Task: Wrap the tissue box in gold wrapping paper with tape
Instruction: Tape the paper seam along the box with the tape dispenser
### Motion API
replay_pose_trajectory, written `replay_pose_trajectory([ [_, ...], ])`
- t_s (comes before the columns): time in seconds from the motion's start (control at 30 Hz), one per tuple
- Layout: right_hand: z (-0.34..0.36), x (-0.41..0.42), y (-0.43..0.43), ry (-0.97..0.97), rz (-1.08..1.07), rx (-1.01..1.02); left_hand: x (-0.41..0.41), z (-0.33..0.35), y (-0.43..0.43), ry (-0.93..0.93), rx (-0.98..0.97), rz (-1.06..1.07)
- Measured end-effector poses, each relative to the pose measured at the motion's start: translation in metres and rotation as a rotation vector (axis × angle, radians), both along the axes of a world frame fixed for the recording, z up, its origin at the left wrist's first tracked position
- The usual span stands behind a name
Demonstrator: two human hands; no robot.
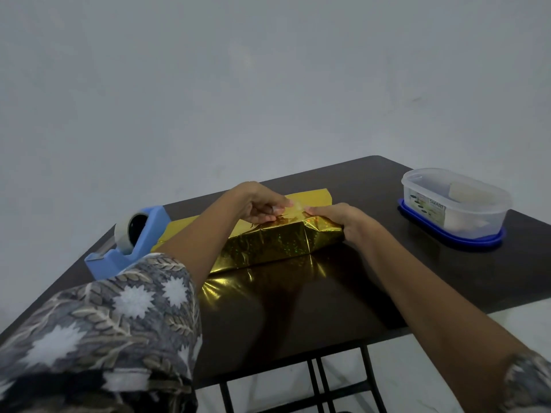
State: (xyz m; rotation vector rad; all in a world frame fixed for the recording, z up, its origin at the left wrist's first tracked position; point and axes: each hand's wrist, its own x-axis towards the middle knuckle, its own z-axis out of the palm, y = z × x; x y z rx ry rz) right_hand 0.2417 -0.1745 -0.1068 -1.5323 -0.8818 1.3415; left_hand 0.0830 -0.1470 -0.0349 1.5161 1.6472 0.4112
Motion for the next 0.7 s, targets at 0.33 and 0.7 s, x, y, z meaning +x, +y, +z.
replay_pose_trajectory([
  [0.33, -0.0002, -0.0006, -0.0022, 0.027, -0.009, 0.001, 0.0082, 0.0009, 0.0049, 0.124, -0.017, -0.022],
  [0.7, -0.0008, -0.0019, -0.002, 0.012, -0.019, 0.004, 0.0087, 0.0011, 0.0049, 0.153, -0.022, -0.025],
])
